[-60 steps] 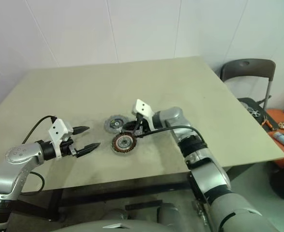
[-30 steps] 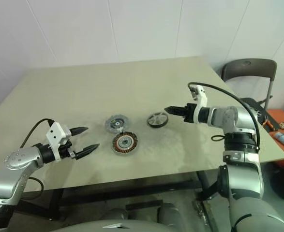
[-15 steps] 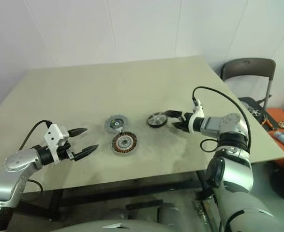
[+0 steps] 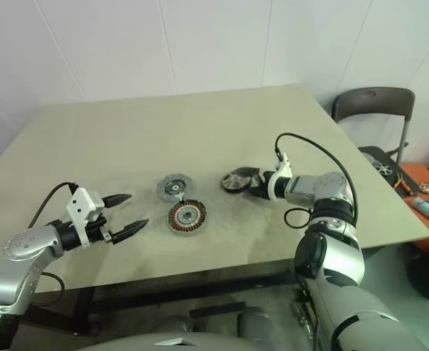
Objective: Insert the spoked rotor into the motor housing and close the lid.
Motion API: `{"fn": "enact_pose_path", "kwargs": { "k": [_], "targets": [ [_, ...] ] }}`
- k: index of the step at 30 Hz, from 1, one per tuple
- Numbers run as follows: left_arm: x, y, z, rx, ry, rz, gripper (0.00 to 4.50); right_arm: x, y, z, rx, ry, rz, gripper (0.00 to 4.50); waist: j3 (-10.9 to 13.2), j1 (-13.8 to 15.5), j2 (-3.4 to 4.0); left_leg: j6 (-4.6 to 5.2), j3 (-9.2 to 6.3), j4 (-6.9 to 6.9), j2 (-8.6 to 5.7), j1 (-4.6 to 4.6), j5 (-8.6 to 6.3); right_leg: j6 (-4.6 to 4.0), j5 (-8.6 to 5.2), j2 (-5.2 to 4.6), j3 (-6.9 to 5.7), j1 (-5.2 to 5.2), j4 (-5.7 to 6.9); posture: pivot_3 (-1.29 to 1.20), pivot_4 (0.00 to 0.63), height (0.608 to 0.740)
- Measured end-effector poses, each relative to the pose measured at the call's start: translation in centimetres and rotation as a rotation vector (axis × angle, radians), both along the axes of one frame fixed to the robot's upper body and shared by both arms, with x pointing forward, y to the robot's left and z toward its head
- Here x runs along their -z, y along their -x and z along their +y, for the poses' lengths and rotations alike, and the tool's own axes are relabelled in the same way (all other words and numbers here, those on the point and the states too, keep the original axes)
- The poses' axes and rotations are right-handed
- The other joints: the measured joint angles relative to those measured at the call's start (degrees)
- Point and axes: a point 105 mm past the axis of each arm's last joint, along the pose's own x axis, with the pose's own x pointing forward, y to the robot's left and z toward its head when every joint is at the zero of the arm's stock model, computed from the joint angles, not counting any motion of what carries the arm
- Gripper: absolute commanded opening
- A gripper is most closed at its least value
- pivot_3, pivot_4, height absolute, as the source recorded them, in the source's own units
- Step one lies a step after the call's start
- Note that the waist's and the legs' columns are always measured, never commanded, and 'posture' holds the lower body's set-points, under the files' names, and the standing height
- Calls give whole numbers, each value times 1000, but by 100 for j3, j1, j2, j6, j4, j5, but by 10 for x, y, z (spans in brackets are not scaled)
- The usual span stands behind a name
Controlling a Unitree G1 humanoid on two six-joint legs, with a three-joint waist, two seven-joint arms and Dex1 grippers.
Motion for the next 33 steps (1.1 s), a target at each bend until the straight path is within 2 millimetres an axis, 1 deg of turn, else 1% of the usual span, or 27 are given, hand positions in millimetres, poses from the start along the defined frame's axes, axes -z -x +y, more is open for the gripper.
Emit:
{"fn": "enact_pose_path", "kwargs": {
  "k": [1, 4, 5, 6, 8, 9, 10, 12, 14, 15, 21, 29, 33],
  "targets": [
    [0, 0, 0, -1, 0, 0, 4500, 0, 0, 0, 2, 1, 1, 4478, 0, 0, 0, 0, 0, 0, 0, 0, 0, 0, 0, 0, 0, 0, 0, 0, 0, 740],
    [-1, 0, 0, -3, -1, -3, 4500, 0, 0, -1, 8, 6, 6, 3942, 0, -1, 0, 0, 0, 0, 0, 0, 0, 0, 0, 0, 0, 0, 0, 0, 0, 740],
    [-1, 0, 0, -4, -1, -4, 4500, 1, 0, -2, 9, 8, 7, 3646, 1, -1, 1, 0, 0, 0, 0, 0, 0, 0, 0, 0, 0, 0, 0, 0, 0, 740],
    [-1, -1, 0, -6, -1, -5, 4500, 1, 0, -2, 11, 11, 8, 3245, 1, -1, 1, 0, 0, 0, 0, 0, 0, 0, 0, 0, 0, 0, -1, 0, 0, 740],
    [-1, -1, 0, -7, -1, -5, 4500, 1, 0, -2, 13, 14, 10, 2652, 1, -1, 2, 1, 0, -1, 0, 0, 0, 0, 0, 0, 0, 0, -2, 0, 0, 740],
    [-1, -1, 0, -8, -2, -6, 4500, 1, 0, -3, 14, 15, 12, 2237, 1, -1, 2, 1, 0, -2, 0, 0, 0, 0, 0, 0, 0, 0, -2, 0, 0, 740],
    [-1, -1, 0, -8, -2, -8, 4500, 2, 0, -3, 16, 16, 14, 1958, 1, -1, 2, 1, 0, -2, 0, 0, 0, 0, 0, 0, 0, 0, -2, 0, 0, 740],
    [-1, -1, 0, -9, -2, -9, 4500, 3, 0, -4, 19, 18, 20, 1148, 1, -3, 2, 1, 0, -2, 0, 0, -1, 0, 0, 0, 0, 0, -2, 0, 0, 740],
    [-2, -2, 0, -9, -2, -10, 4500, 3, 1, -4, 21, 15, 21, 496, 2, -4, 3, 1, 0, -1, 0, 0, -1, 0, 0, 0, 0, 0, -2, 0, 0, 740],
    [-2, -2, 0, -9, -2, -12, 4500, 3, 0, -4, 22, 12, 20, 394, 2, -3, 3, 1, 0, -1, 0, 0, -1, 0, 0, 0, 0, 0, -2, 0, 0, 740],
    [-2, -3, -2, -22, 10, -20, 4500, 3, 1, -4, 21, 14, 25, 395, 2, -3, 3, 2, 0, -2, 0, -1, -1, 0, 0, 0, 0, 0, -4, 0, 0, 740],
    [3, 0, -2, -16, 12, -3, 4500, 5, 3, -5, 29, 4, 23, 395, 2, -1, 4, 2, 0, -3, 0, -1, -1, 0, 0, 1, 0, 0, -5, 0, 0, 740],
    [3, -1, 0, -8, 5, -6, 4500, 6, 6, -1, 28, -12, 21, 395, 3, -5, 5, 2, 0, -3, 0, -1, -1, 0, 0, 1, 0, 0, -6, 0, 0, 740]
  ]
}}
